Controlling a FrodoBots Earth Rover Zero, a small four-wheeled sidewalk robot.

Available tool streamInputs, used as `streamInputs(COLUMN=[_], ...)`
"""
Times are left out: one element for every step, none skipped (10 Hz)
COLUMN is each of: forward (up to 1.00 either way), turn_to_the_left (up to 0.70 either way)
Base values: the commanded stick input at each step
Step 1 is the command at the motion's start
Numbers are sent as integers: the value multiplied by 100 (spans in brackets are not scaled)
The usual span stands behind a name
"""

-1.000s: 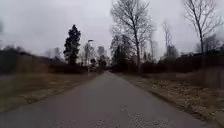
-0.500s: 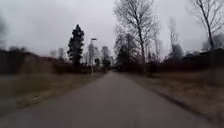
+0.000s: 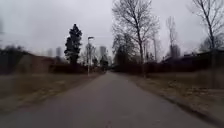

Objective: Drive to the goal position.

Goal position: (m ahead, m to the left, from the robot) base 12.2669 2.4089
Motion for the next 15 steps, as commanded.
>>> streamInputs(forward=[100, 100, 100, 100, 100, 100, 100, 100, 100, 100, 100, 100, 100, 100, 100], turn_to_the_left=[0, 0, 0, 0, 0, 0, 0, 0, 0, 0, 0, 0, 0, 0, 0])
